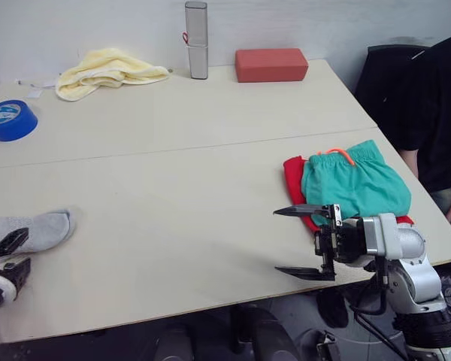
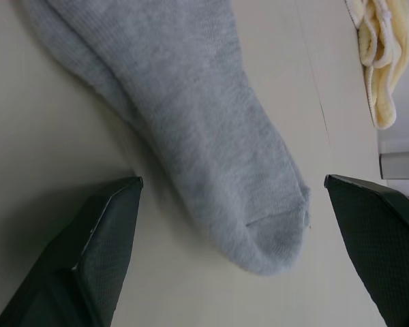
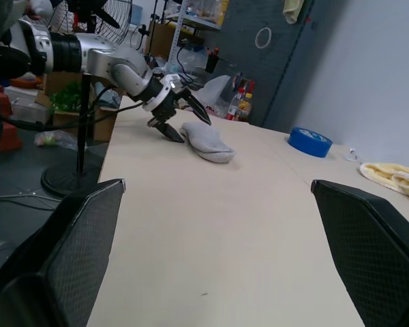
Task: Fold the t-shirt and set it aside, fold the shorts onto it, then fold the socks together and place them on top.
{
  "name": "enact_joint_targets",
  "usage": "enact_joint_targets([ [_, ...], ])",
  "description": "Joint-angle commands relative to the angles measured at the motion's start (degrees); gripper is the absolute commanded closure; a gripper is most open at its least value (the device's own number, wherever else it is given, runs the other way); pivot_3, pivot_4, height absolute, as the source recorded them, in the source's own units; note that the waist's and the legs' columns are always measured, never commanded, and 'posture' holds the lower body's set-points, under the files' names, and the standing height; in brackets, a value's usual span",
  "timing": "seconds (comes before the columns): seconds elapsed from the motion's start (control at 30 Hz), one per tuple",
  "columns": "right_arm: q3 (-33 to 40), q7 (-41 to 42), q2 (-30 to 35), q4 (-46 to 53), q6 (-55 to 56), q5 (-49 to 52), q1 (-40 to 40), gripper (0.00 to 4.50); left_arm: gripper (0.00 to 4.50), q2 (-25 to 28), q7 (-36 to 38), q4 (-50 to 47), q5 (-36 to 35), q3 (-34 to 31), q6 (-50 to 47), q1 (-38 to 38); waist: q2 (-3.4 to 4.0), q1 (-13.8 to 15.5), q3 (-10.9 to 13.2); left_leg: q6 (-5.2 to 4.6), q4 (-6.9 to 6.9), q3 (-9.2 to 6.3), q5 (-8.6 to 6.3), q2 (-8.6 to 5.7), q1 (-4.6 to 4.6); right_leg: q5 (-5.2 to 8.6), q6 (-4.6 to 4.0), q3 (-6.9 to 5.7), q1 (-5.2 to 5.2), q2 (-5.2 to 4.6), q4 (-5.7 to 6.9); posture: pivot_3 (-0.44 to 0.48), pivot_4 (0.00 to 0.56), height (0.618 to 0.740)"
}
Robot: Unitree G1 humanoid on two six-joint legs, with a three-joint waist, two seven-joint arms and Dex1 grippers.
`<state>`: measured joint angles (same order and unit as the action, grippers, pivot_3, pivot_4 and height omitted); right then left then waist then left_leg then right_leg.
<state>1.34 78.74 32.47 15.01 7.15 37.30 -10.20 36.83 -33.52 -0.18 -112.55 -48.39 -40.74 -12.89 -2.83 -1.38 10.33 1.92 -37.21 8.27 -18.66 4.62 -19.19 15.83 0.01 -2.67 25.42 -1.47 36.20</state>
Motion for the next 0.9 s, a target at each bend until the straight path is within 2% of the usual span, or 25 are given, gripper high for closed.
enact_joint_targets([
  [0.03, 0.59, -1.22, -0.16, 2.37, -0.14, 0.6, -0.7, 0.04, 0.0, 1.05, -3.03, 6.36, 1.22, 2.47, 0.45, 4.32, 0.27, 0.18, -0.14, 0.0, 0.0, 0.0, 0.05, -0.03, 0.01, -0.02, -0.02, 0.0, -0.02, -0.02, 0.0, 0.0, 0.15, 0.74],
  [0.17, 0.63, -2.31, -0.14, 2.89, -0.29, 0.49, -1.11, 0.04, 0.0, 1.94, -2.05, 11.36, 3.88, 4.63, -1.3, 9.78, 0.51, 0.98, -0.22, 0.08, 0.02, -0.04, 0.26, -0.18, 0.07, -0.15, -0.2, -0.01, -0.05, 0.0, 0.0, 0.0, 0.15, 0.74],
  [0.27, 0.81, -2.84, 0.13, 3.65, -0.23, 0.47, -0.38, 0.0, 0.61, 2.0, -0.43, 14.87, 7.07, 6.46, -2.81, 13.31, 0.7, 1.58, -0.3, 0.18, 0.04, -0.11, 0.3, -0.3, 0.07, -0.25, -0.17, -0.05, -0.05, 0.02, 0.0, 0.0, 0.15, 0.74],
  [0.43, 1.13, -3.34, 0.57, 5.21, 0.01, 0.35, 1.46, 0.0, 2.22, 1.5, 1.67, 17.78, 12.1, 7.64, -5.17, 16.73, 0.77, 2.64, -0.3, 0.22, 0.07, -0.22, 0.33, -0.38, 0.0, -0.31, -0.06, -0.06, -0.05, 0.0, 0.0, 0.0, 0.15, 0.74],
  [0.67, 2.24, -3.87, 1.46, 6.91, 0.62, 0.04, 4.29, 0.0, 4.49, 0.81, 5.11, 18.33, 16.16, 6.61, -7.37, 17.52, 0.76, 2.87, -0.3, 0.27, 0.07, -0.25, 0.29, -0.38, -0.05, -0.38, 0.06, -0.09, -0.07, -0.1, -0.07, 0.0, 0.15, 0.74],
  [0.8, 3.89, -3.23, 3.08, 7.53, 0.86, 0.28, 6.71, 0.0, 4.49, -0.05, 8.39, 13.84, 16.63, 7.34, -9.16, 17.63, 0.76, 2.88, -0.3, 0.26, 0.09, -0.33, 0.28, -0.38, -0.08, -0.41, 0.12, -0.14, -0.14, -0.11, -0.21, 0.0, 0.15, 0.74],
  [0.9, 5.75, -2.99, 4.65, 7.45, 1.14, 0.67, 8.56, 0.0, 4.49, -1.96, 6.72, 6.79, 13.12, 9.96, -11.51, 17.83, 0.67, 2.85, -0.26, 0.21, 0.08, -0.36, 0.24, -0.33, -0.14, -0.46, 0.2, -0.15, -0.17, -0.17, -0.28, 0.0, 0.15, 0.74],
])
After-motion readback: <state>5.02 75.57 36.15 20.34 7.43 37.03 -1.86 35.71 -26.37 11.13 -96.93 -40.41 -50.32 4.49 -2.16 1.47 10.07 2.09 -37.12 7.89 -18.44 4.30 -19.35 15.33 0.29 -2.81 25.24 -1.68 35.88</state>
